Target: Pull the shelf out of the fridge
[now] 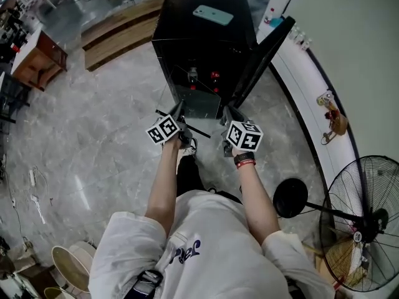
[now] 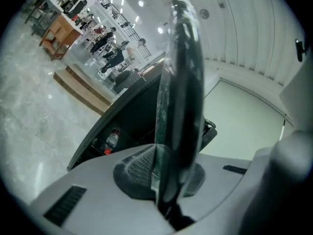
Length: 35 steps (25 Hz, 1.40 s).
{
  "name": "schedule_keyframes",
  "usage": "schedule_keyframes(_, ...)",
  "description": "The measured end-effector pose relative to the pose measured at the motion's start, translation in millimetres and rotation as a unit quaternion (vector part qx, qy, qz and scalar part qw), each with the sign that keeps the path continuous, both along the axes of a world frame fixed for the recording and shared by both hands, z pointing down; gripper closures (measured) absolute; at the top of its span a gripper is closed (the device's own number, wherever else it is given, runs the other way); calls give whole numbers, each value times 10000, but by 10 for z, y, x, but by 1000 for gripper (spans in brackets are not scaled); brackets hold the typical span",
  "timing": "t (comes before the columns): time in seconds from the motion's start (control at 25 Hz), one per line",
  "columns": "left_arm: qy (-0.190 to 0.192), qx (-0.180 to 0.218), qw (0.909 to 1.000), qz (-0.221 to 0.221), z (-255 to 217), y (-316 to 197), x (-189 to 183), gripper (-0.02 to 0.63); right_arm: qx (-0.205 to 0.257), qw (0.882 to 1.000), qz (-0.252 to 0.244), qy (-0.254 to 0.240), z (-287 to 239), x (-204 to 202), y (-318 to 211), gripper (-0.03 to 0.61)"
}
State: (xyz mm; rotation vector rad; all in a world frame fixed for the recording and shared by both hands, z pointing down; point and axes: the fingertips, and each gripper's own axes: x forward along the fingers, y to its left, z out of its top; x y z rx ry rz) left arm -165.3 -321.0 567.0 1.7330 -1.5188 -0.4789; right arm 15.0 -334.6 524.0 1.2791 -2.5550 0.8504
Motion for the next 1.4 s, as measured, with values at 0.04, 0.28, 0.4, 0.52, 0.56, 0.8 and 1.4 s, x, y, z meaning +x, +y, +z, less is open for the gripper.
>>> schedule_keyframes(0.04, -97, 13, 9999, 43, -51, 30, 37, 586, 33, 10000, -9, -19, -48, 27, 27, 563)
schedule_keyframes(0.28, -776, 60, 9966, 284, -394, 210, 281, 586, 168, 9998, 18, -122, -238, 265, 159, 563)
schedule_keyframes(0.4, -1283, 59, 9910, 370, -534, 386, 351, 586, 60, 9990, 69, -441, -283, 350, 320, 563)
schedule_keyframes(0.52, -1763, 30, 9832, 462, -648, 563, 457, 586, 13, 9977, 202, -650, -304, 494, 468, 563)
schedule_keyframes(0.56, -1885, 34, 9809, 485, -675, 611, 489, 586, 46, 9976, 212, -654, -311, 532, 499, 563)
schedule_keyframes(0.8, -2345, 109, 9714, 363, -791, 817, 603, 588, 330, 9992, -1, -240, -277, 609, 661, 563)
schedule_keyframes(1.4, -3368, 383, 9407, 166, -1237, 1349, 708, 588, 1553, 9874, -88, 291, -911, 613, 1007, 563)
